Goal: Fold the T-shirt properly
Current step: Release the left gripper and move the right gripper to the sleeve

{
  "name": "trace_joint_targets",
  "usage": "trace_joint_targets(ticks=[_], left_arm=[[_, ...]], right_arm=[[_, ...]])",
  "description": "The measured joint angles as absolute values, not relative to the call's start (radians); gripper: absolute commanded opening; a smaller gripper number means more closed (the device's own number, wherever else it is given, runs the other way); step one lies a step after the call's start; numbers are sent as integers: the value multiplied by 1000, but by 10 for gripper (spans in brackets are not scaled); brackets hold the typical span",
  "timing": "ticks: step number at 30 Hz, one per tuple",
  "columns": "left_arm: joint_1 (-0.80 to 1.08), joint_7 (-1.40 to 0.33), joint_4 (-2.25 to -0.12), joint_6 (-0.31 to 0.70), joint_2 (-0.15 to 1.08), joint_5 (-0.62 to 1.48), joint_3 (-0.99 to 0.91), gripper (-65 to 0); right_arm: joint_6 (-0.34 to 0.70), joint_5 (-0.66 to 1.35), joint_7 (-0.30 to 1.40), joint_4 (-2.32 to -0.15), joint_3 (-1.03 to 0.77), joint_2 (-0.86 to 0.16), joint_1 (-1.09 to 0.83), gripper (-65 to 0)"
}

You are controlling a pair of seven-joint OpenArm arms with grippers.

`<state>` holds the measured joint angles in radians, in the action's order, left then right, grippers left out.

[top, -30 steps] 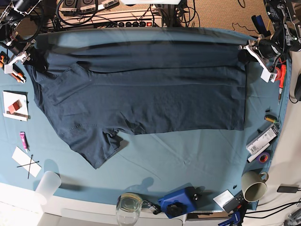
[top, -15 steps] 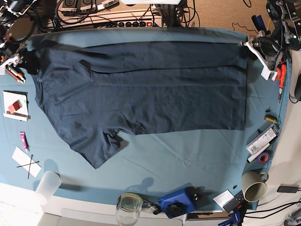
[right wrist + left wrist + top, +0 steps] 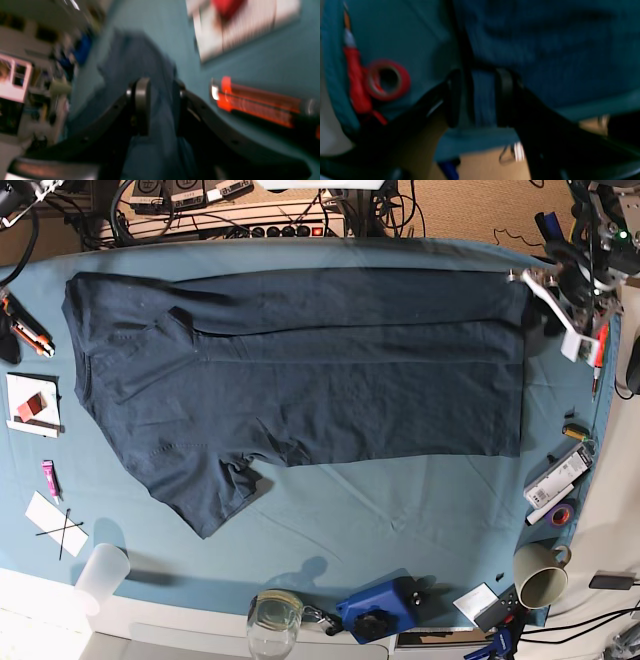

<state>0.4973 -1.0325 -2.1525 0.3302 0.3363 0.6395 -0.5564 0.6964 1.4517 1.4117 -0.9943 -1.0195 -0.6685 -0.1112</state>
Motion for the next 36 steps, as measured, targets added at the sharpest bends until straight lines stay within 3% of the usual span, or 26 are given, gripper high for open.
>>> trace_joint_targets(ticks=[12, 17, 20, 22, 26, 33, 36], left_arm=[[310, -982, -2130, 331, 262, 565, -555, -417], [270, -965, -2020, 335, 261, 513, -556, -391], [224, -964, -1932, 334, 261, 509, -556, -374], [204, -972, -1901, 334, 260, 506, -556, -374], [182, -985, -1893, 330, 260, 513, -556, -374], [184, -986, -1893, 331, 260, 517, -556, -374], [185, -986, -1893, 330, 260, 516, -556, -374]], right_arm=[[697, 1452, 1413, -994, -876, -712, 65, -488], [698, 1426, 1414, -994, -720, -712, 184, -336], [697, 1358, 1416, -994, -598, -712, 268, -330], [698, 1248, 1406, -994, -525, -709, 322, -330], [698, 903, 1199, -993, -395, -697, 424, -330], [697, 652, 1016, -993, -173, -634, 529, -330], [643, 513, 910, -993, -104, -589, 531, -330]])
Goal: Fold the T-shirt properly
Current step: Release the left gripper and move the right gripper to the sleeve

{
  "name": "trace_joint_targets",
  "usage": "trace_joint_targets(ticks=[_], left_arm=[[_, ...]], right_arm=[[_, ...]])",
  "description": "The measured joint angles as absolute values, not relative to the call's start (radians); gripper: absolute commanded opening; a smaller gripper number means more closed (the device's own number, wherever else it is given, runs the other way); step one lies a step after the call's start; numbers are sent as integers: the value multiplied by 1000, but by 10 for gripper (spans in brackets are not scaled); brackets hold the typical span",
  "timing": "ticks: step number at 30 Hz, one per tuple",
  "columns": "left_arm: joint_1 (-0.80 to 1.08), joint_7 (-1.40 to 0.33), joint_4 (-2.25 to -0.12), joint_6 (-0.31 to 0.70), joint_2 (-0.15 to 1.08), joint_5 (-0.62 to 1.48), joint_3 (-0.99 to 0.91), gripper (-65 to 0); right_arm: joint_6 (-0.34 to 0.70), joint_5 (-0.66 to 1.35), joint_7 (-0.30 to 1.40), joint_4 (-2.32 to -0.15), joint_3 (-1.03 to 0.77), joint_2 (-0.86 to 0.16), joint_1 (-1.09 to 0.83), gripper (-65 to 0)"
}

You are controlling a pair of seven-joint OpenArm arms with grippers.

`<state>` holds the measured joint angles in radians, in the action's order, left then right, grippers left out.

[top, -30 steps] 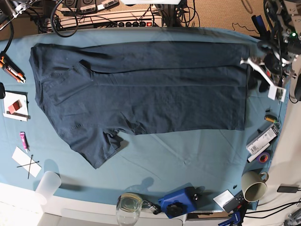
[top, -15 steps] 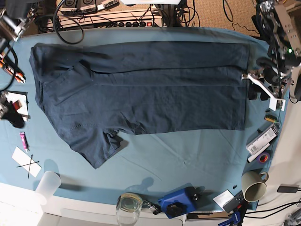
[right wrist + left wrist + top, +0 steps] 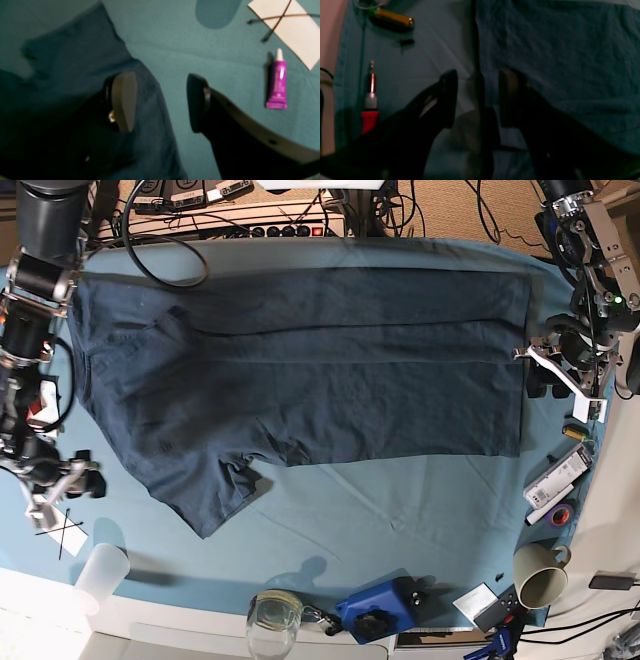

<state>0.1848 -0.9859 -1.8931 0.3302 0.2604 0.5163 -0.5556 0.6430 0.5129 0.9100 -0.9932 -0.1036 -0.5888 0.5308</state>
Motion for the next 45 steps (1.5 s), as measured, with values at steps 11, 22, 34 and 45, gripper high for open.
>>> trace_joint_targets(ticks=[11, 22, 34, 45], left_arm=[[185, -1024, -1893, 331, 263, 542, -556, -374], [185, -1024, -1893, 331, 263, 587, -556, -374], [185, -1024, -1893, 331, 263, 587, -556, -374], [185, -1021, -1893, 331, 263, 587, -556, -374]], right_arm=[[554, 275, 725, -744, -58, -514, 530, -331], [653, 411, 881, -714, -64, -499, 551, -479], [698, 698, 1187, -713, -63, -563, 540, -650], [696, 1037, 1364, -949, -67, -684, 315, -650]])
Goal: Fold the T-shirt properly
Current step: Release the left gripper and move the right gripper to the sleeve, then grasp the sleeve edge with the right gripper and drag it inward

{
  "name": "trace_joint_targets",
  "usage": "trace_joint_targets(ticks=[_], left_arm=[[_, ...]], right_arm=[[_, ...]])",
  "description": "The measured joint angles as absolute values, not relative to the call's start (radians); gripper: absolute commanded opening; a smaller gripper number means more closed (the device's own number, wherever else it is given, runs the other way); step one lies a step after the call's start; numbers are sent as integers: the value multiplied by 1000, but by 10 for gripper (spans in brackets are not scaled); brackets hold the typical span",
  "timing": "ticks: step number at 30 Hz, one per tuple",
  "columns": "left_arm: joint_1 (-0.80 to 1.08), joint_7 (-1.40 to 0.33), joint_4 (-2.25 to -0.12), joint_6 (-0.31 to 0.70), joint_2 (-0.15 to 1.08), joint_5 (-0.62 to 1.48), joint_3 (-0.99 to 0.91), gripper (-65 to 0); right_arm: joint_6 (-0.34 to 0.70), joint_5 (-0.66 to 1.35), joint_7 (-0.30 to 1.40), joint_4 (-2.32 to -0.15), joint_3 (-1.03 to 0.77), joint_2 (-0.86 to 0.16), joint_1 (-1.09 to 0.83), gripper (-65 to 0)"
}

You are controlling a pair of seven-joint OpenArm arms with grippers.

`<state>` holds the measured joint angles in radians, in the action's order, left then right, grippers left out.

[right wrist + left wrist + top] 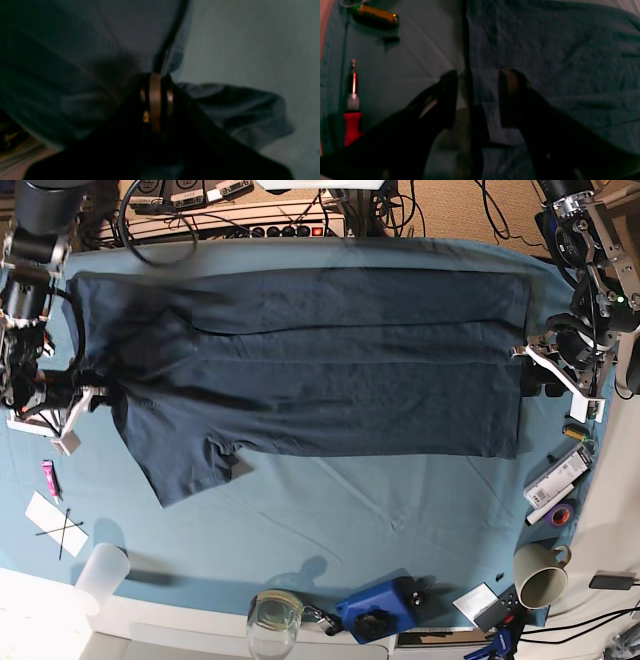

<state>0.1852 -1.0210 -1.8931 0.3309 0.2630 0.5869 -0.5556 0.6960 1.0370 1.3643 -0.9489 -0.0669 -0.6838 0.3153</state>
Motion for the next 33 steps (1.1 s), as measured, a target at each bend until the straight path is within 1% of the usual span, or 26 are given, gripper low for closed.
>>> trace_joint_targets(ticks=[8, 14, 17, 18, 19, 22, 27, 29, 31, 33], left_arm=[[185, -1020, -1893, 331, 263, 587, -556, -374], [184, -1020, -1893, 331, 263, 587, -556, -374], [185, -1020, -1893, 331, 263, 587, -556, -375], [185, -1020, -1893, 331, 263, 587, -556, -374], [185, -1020, -1893, 331, 263, 587, -556, -374], [185, -1020, -1893, 331, 263, 587, -556, -374], [185, -1020, -1893, 331, 263, 587, -556, -375], [184, -1020, -1893, 331, 263, 587, -556, -375], [185, -1020, -1893, 331, 263, 587, -556, -374], [184, -1020, -1893, 331, 263, 587, -556, -375]], right_arm=[[697, 1048, 1384, -1208, -99, -698, 131, -650], [697, 1049, 1387, -1233, -168, -695, 112, -650], [697, 1048, 1404, -1233, -183, -698, 112, -508], [697, 1050, 1409, -1233, -183, -699, 113, -474], [697, 1065, 1409, -1232, -183, -704, 114, -459], [697, 1155, 1413, -1234, -188, -727, 132, -458], [697, 1154, 1413, -1237, -290, -747, 197, -458], [697, 1068, 1397, -1237, -326, -742, 227, -458], [695, 916, 1287, -1236, -334, -731, 257, -459], [679, 848, 1213, -1236, -333, -713, 284, -459]])
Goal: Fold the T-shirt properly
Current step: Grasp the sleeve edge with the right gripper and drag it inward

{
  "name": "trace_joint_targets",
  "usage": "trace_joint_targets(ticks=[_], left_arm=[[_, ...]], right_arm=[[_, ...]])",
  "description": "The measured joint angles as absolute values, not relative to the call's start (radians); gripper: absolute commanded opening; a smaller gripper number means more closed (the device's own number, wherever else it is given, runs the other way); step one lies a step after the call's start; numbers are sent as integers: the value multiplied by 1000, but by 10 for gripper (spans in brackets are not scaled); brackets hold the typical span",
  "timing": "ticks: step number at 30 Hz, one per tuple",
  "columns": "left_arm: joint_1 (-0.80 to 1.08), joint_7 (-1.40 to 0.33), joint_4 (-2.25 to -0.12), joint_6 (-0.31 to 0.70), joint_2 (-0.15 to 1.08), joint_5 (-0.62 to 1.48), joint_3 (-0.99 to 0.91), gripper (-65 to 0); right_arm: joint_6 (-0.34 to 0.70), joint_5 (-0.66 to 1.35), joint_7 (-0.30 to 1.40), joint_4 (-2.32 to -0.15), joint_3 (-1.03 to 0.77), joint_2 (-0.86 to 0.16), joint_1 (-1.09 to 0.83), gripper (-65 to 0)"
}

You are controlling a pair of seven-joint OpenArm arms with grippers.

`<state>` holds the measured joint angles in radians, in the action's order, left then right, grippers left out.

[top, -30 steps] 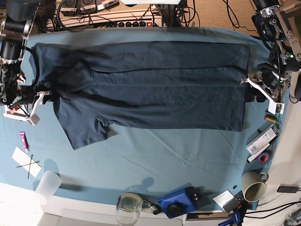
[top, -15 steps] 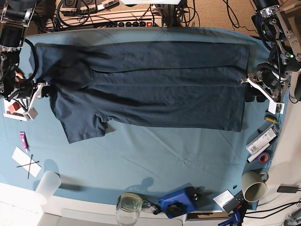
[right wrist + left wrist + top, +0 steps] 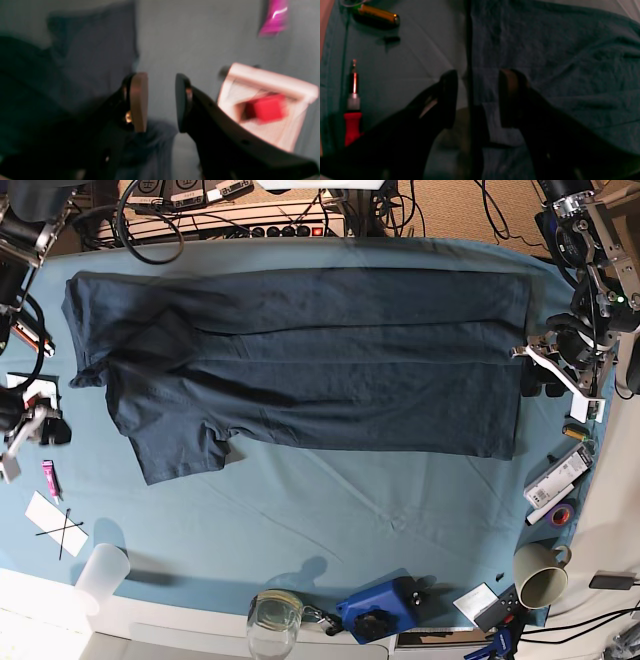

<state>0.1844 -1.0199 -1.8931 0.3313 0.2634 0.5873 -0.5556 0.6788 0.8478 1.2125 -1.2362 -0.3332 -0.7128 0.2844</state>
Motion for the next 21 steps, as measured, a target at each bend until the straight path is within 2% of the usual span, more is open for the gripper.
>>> trace_joint_targets(ticks=[8, 11, 17, 21], left_arm=[[184, -1020, -1893, 331, 263, 587, -556, -374], [185, -1020, -1893, 331, 263, 587, -556, -374], [184, -1023, -1893, 332, 263, 587, -556, -374], [184, -1023, -1893, 331, 263, 587, -556, -374]], right_arm=[[674, 571, 1085, -1235, -333, -562, 324, -459], [639, 497, 999, -1214, -333, -516, 328, -459], [633, 402, 873, -911, -336, -490, 402, -459], [693, 412, 855, -732, -337, -484, 496, -459]])
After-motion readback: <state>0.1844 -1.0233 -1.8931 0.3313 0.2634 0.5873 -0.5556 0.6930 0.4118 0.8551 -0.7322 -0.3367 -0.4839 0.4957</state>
